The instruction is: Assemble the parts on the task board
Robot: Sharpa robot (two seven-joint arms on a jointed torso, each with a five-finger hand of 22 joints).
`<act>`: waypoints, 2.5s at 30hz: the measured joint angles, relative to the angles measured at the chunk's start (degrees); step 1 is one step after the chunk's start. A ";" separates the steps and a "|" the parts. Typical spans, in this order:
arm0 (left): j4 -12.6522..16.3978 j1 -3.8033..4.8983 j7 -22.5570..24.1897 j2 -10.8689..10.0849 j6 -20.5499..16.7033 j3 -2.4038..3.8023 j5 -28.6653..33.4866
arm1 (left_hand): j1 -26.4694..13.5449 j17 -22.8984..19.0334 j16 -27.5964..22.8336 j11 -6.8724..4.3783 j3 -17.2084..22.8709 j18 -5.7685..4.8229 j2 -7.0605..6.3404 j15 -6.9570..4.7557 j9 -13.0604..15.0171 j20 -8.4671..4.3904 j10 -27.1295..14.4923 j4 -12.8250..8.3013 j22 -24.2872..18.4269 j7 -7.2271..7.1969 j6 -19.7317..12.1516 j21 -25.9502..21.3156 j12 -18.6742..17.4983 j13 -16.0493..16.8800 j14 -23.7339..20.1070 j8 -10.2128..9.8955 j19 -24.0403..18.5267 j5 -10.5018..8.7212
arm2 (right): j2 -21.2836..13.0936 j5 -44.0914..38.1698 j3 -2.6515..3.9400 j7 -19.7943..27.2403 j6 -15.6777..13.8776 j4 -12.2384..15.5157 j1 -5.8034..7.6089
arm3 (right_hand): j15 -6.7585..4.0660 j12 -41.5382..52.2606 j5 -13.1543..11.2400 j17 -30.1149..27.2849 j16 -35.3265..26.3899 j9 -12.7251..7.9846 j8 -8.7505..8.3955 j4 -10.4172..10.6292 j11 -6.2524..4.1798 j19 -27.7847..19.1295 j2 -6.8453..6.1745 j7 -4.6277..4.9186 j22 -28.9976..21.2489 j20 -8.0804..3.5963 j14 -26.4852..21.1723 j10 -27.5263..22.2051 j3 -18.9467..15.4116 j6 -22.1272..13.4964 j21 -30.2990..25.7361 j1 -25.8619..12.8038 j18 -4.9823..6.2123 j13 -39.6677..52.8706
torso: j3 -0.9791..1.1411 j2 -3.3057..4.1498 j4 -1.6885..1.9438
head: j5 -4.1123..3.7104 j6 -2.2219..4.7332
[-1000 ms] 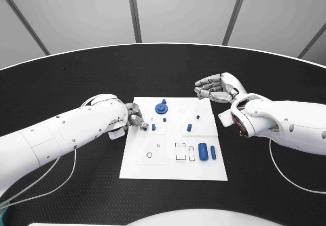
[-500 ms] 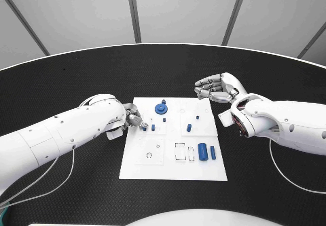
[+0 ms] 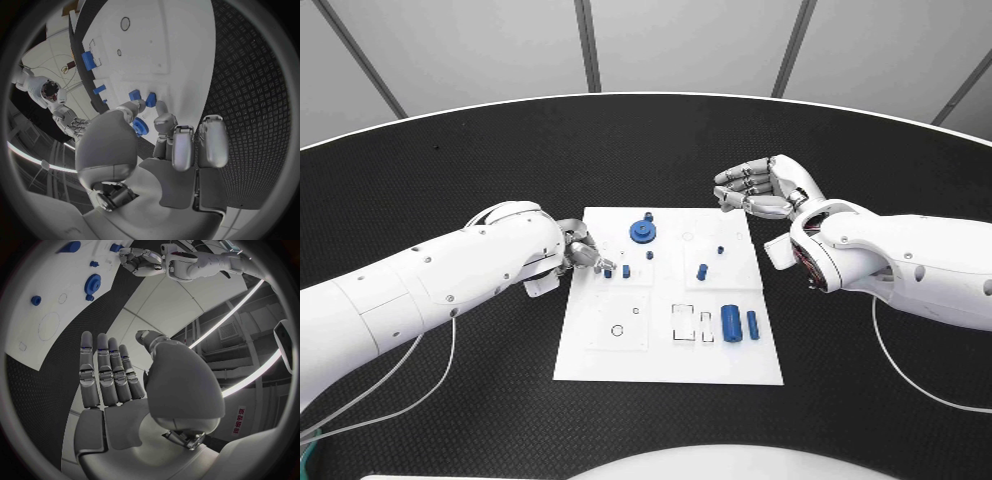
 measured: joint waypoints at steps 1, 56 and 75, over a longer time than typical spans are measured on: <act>0.01 0.00 0.01 -0.03 -0.10 0.00 0.03 | 0.00 0.00 0.00 0.00 -0.12 0.00 0.00 0.00 -0.01 0.00 0.00 0.20 0.00 0.00 0.00 0.00 0.00 0.00 0.00 -0.03 0.00 -0.11 | 0.00 0.00 0.00 -0.01 0.00 -0.01 0.00 | 0.00 0.00 0.00 0.00 0.00 0.00 0.00 0.00 0.00 0.00 0.00 0.00 -0.01 0.00 0.00 0.00 0.00 0.00 0.00 0.00 0.00 0.00 | 0.00 0.00 0.01 | 0.01 0.01; -1.68 -0.67 31.46 5.01 -14.50 -0.01 -21.52 | 16.29 -23.34 -11.27 7.99 8.42 6.26 -3.55 6.98 -19.40 6.40 -25.17 -14.72 -28.28 7.47 -6.69 -20.12 -33.24 -37.47 -12.26 -12.26 -29.39 -7.82 | 0.40 -0.01 0.00 0.01 -0.72 -0.13 0.00 | 0.00 0.00 0.24 -0.11 -0.30 -0.10 0.00 -0.96 -0.21 0.00 0.78 0.00 -0.92 0.00 0.00 -0.21 0.96 0.00 0.00 0.78 0.00 0.00 | -0.09 0.38 -0.05 | -1.59 2.36; -5.23 -0.79 30.04 8.20 -10.90 0.00 -23.12 | 15.22 -21.26 -9.54 7.66 7.28 6.25 -2.70 6.77 -20.39 6.34 -24.04 -14.59 -26.50 6.89 -5.03 -19.25 -34.36 -38.80 -10.61 -12.25 -27.01 -8.96 | 0.37 -0.01 0.01 0.11 -0.89 0.27 0.01 | 0.00 0.00 0.24 -0.10 -0.30 -0.10 0.00 -0.96 -0.21 0.00 0.76 0.00 -0.91 0.00 0.00 -0.21 0.96 0.00 0.00 0.76 0.00 0.00 | -0.02 0.32 -0.05 | -2.05 1.92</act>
